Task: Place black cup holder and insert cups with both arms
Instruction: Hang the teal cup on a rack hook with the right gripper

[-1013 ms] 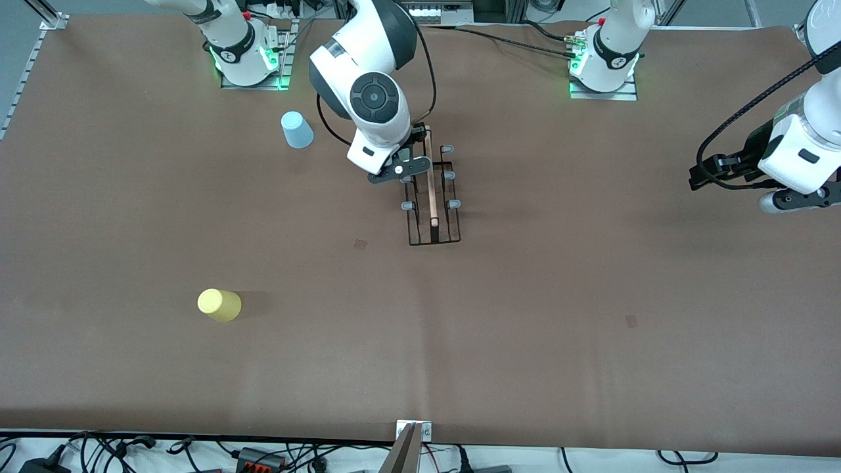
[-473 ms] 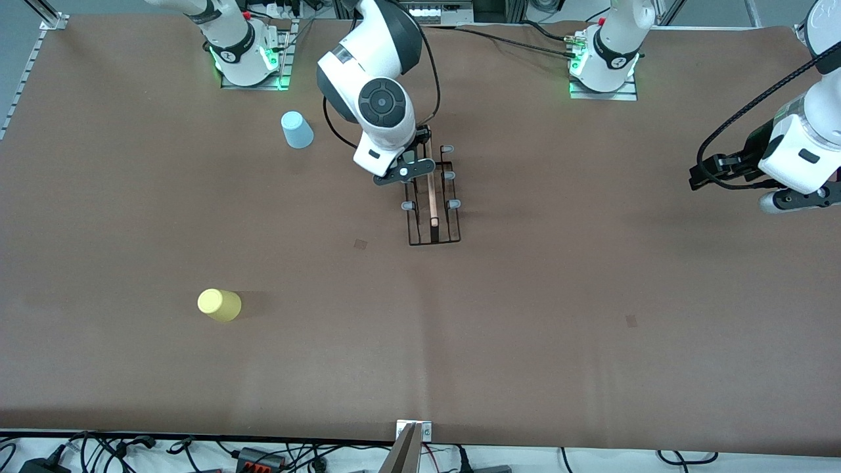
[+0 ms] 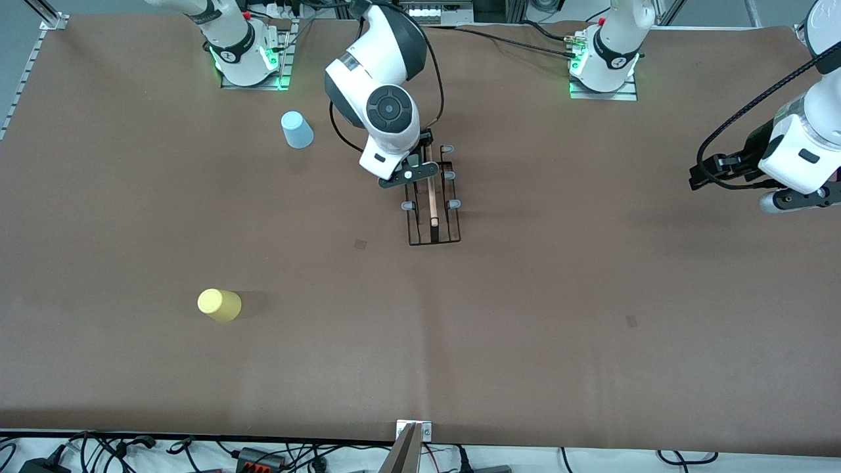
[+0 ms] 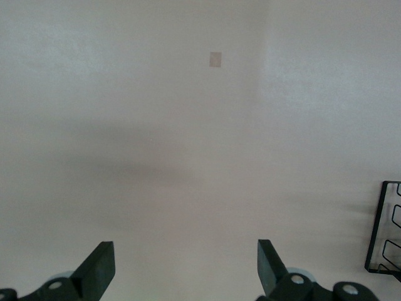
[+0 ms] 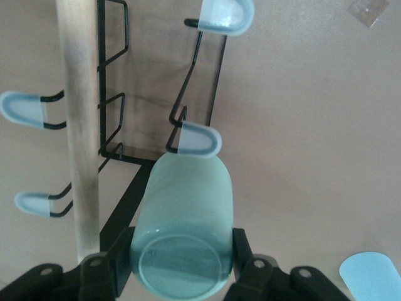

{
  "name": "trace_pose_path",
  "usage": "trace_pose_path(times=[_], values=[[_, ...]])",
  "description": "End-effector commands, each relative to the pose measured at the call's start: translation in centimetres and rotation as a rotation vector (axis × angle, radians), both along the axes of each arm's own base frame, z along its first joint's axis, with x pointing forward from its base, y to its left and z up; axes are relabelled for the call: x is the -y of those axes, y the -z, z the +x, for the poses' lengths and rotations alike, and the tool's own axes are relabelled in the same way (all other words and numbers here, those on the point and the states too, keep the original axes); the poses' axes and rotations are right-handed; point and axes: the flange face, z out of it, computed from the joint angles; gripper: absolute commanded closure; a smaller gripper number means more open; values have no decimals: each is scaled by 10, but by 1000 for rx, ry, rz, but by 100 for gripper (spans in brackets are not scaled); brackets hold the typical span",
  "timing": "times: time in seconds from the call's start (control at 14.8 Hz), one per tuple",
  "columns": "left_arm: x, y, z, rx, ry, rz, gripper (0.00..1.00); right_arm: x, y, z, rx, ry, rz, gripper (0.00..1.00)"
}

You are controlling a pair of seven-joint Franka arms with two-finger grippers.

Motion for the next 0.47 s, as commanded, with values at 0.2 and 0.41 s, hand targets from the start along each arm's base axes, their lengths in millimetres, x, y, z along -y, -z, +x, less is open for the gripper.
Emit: trace_pose_path(times=[0.2,0.41], values=[[-4,-7,-4,-1,-2,-8,0,-8,1,2,6,20,10,0],[-2,-7,-4,0,-1,-8,0,-6,-23,9,26,71,18,0]])
